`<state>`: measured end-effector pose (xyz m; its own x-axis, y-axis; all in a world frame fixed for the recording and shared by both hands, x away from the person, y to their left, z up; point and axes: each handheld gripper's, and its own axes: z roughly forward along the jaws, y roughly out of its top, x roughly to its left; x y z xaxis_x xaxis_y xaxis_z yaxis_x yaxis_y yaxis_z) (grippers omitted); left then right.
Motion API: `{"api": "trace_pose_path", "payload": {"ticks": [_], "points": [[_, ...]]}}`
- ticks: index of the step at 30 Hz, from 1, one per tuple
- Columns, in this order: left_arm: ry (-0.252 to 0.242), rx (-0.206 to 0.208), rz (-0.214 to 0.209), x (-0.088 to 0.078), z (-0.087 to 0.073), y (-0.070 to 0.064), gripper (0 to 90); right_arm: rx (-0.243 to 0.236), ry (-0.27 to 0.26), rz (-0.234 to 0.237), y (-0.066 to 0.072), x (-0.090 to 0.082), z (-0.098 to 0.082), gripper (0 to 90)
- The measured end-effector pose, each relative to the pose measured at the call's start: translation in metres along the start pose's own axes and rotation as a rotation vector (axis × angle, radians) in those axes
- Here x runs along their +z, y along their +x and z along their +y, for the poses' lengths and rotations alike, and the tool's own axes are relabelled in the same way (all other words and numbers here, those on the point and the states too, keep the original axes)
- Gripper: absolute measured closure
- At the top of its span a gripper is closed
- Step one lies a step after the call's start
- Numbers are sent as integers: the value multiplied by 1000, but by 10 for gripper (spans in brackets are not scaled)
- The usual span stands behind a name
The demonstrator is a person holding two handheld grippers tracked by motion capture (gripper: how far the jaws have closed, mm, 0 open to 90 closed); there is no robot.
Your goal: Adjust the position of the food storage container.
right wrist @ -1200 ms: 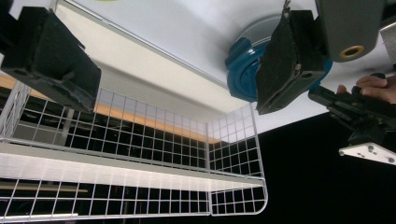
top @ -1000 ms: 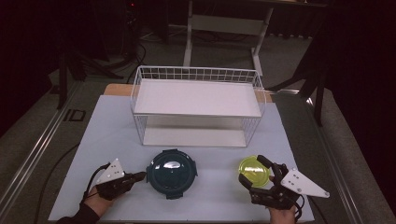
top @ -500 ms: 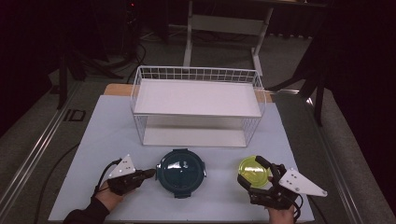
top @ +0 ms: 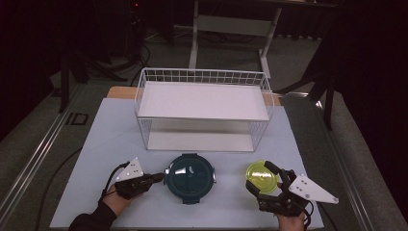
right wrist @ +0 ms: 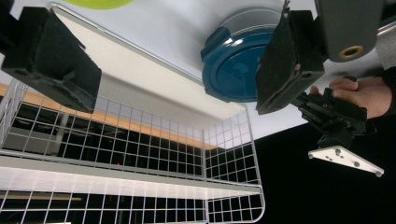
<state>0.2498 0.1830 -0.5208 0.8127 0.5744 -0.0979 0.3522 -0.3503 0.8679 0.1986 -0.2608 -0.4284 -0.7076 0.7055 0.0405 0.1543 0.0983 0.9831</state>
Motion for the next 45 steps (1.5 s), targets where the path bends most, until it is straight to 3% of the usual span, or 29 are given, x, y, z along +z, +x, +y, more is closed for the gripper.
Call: {"api": "trace_pose_path", "payload": {"ticks": [7, 21, 25, 26, 28, 29, 31, 32, 33, 34, 36, 37, 38, 40, 41, 45], "points": [[0, -5, 8, 6, 3, -2, 900, 11, 17, 1, -3, -1, -4, 141], [-2, 0, -47, 27, 14, -9, 900, 3, 15, -6, -4, -1, -5, 133], [-18, 11, -45, 27, 13, -8, 900, -12, 45, -46, -2, 3, -6, 128], [-50, 7, -34, 24, 13, -9, 834, 2, 53, -9, -5, 5, -8, 120], [-62, 9, -37, 21, 15, -9, 799, 15, 62, -19, -6, 6, -8, 135], [-78, 6, -39, 19, 17, -10, 770, 27, 77, -28, -7, 7, -9, 169], [-107, -28, -46, 12, 21, -10, 623, 37, 117, -2, -11, 9, -12, 265], [-128, -56, -36, 7, 26, -12, 466, 38, 167, 9, -13, 10, -16, 428], [-128, -56, -36, 7, 26, -12, 364, 38, 167, 9, -13, 10, -16, 428], [-150, -60, -21, 4, 28, -15, 364, 47, 196, 15, -13, 11, -19, 494], [-174, -59, 7, -1, 31, -20, 167, 62, 248, 45, -15, 13, -25, 660], [-197, -61, 6, -4, 31, -22, 103, 79, 302, 73, -18, 16, -32, 816], [-236, -75, 0, -9, 32, -25, 46, 86, 325, 77, -19, 18, -35, 866], [-241, -86, -9, -11, 33, -26, 10, 95, 344, 82, -20, 19, -38, 895], [-263, -72, 10, -14, 33, -30, 10, 81, 382, 64, -22, 22, -43, 898], [-277, -52, 29, -17, 33, -36, 10, 84, 419, 66, -20, 25, -49, 899]]}}
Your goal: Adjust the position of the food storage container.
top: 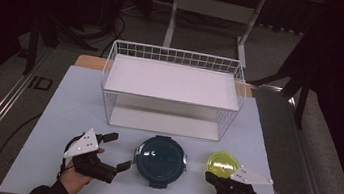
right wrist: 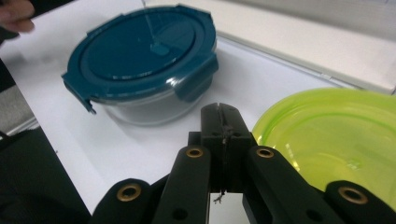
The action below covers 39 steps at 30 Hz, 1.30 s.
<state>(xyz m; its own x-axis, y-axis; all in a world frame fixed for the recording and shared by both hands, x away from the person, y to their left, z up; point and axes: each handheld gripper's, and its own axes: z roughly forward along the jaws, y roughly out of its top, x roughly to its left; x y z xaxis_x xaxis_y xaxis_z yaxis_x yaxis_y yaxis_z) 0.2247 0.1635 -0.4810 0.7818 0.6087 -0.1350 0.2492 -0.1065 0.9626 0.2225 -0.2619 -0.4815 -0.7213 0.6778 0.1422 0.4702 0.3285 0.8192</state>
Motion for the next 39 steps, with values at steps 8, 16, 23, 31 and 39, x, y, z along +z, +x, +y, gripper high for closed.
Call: {"api": "trace_pose_path", "payload": {"ticks": [8, 16, 23, 31, 39], "points": [[-43, -8, -9, -2, 0, -1, 10, -10, 65, -31, -2, 12, -5, 899], [-48, -8, -20, -1, -1, -1, 10, 30, 93, -83, -12, 9, -9, 899], [-48, -8, -22, -1, -2, 0, 10, 58, 77, -134, -24, 0, -12, 900], [-36, -5, -23, -1, -4, 2, 10, 128, 52, -188, -39, -10, -18, 899], [-41, -2, -28, -1, -3, 0, 10, 72, 35, -162, -31, 3, -6, 899]]}}
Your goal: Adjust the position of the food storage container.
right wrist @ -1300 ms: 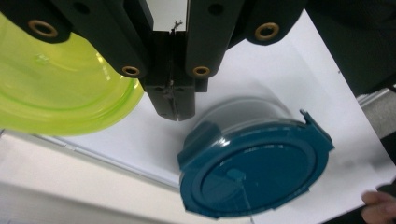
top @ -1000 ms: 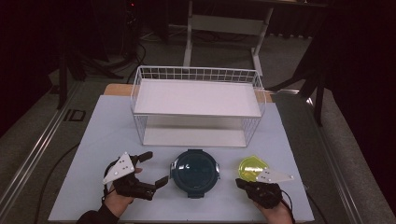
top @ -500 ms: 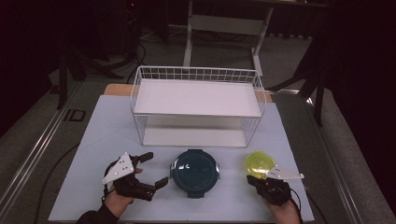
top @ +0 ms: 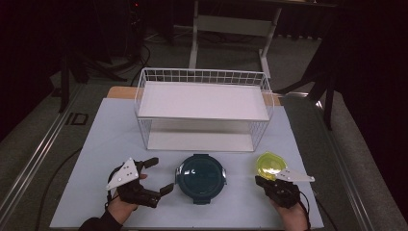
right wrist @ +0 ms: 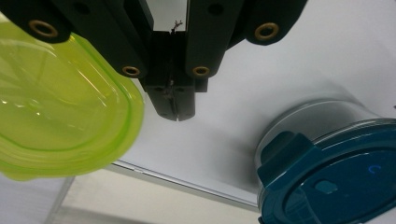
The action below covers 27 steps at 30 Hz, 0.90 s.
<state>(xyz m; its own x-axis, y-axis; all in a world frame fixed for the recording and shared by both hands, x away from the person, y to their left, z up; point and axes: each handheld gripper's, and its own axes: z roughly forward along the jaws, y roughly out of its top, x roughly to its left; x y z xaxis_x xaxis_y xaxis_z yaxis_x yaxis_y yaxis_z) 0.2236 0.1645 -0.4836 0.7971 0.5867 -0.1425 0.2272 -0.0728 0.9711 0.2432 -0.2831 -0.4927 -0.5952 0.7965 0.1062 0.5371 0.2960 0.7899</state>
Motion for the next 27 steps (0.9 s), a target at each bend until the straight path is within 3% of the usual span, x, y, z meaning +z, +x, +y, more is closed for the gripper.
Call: {"api": "trace_pose_path", "payload": {"ticks": [6, 21, 24, 27], "points": [[-5, -16, -1, -2, -1, 3, 10, 20, 21, -41, -9, 4, -1, 899], [-2, -3, -11, -2, -1, 2, 10, 86, 10, -118, -26, -13, -14, 899], [0, 1, -17, -3, -1, 2, 10, 117, -5, -105, -28, -18, -18, 899], [7, -6, -24, -2, -1, 1, 10, 111, -17, -87, -25, -20, -19, 898]]}}
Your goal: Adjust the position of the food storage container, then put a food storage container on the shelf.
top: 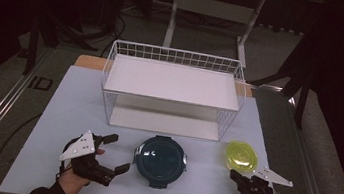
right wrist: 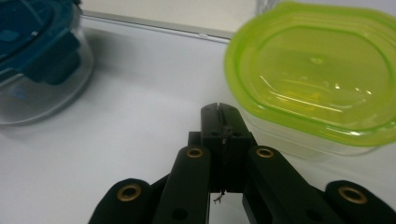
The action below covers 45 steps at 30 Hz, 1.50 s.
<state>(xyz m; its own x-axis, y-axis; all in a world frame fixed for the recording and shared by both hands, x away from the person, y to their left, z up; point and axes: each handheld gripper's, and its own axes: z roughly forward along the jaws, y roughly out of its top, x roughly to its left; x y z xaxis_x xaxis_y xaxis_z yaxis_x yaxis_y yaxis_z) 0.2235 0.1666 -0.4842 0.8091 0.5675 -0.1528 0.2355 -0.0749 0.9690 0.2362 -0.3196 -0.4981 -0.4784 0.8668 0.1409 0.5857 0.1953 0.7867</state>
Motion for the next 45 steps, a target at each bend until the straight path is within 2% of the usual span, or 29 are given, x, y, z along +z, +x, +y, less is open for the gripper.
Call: {"api": "trace_pose_path", "payload": {"ticks": [4, 6, 11, 12, 13, 14, 18, 20, 25, 26, 29, 31, 32, 34, 35, 37, 38, 39, 40, 41, 42, 45], "points": [[-6, -1, -11, 1, 2, -1, 10, -17, -35, 29, 8, -3, 6, 865], [-5, 3, -13, 1, 3, -2, 10, -23, -52, 62, 14, -4, 9, 853], [-6, 0, -42, 3, 4, -4, 10, -118, -79, 80, 34, -3, 21, 750], [-6, 0, -42, 3, 4, -4, 10, -118, -79, 80, 34, -3, 21, 750], [-6, 0, -42, 3, 4, -4, 10, -128, -90, 93, 38, -3, 24, 689], [-5, 3, -58, 4, 5, -5, 10, -133, -109, 114, 44, -2, 29, 573], [2, -12, -86, 5, 5, -4, 10, -154, -152, 137, 56, 3, 40, 284], [5, -17, -97, 6, 5, -4, 10, -175, -133, 173, 61, 8, 46, 124], [38, -9, -98, 7, 8, -3, 12, -176, -155, 215, 72, 15, 58, 153], [33, -14, -103, 8, 9, -2, 25, -169, -140, 229, 73, 17, 61, 148], [70, -21, -85, 11, 11, -1, 27, -133, -162, 281, 74, 21, 64, 146], [101, -22, -60, 14, 11, 0, 27, -99, -92, 316, 74, 25, 68, 148], [119, -34, -55, 15, 10, 1, 29, -84, -83, 334, 74, 27, 68, 146], [151, -79, -34, 19, 8, 3, 46, -95, -77, 323, 76, 31, 68, 144], [154, -103, -34, 20, 7, 5, 47, -91, -72, 345, 76, 34, 67, 143], [151, -138, -17, 22, 6, 8, 50, -39, -35, 392, 73, 40, 67, 143], [151, -165, -25, 23, 5, 10, 50, -11, -10, 424, 72, 43, 67, 140], [165, -194, -25, 24, 6, 12, 50, -3, 0, 416, 71, 45, 67, 140], [185, -224, -29, 25, 6, 14, 52, -15, -4, 384, 72, 45, 67, 139], [205, -249, -25, 27, 7, 16, 59, -30, 8, 395, 73, 47, 67, 107], [237, -274, 0, 29, 7, 18, 59, -31, 16, 403, 74, 47, 68, 93], [282, -404, 9, 35, 5, 28, 54, 38, 72, 392, 74, 53, 69, 93]]}}
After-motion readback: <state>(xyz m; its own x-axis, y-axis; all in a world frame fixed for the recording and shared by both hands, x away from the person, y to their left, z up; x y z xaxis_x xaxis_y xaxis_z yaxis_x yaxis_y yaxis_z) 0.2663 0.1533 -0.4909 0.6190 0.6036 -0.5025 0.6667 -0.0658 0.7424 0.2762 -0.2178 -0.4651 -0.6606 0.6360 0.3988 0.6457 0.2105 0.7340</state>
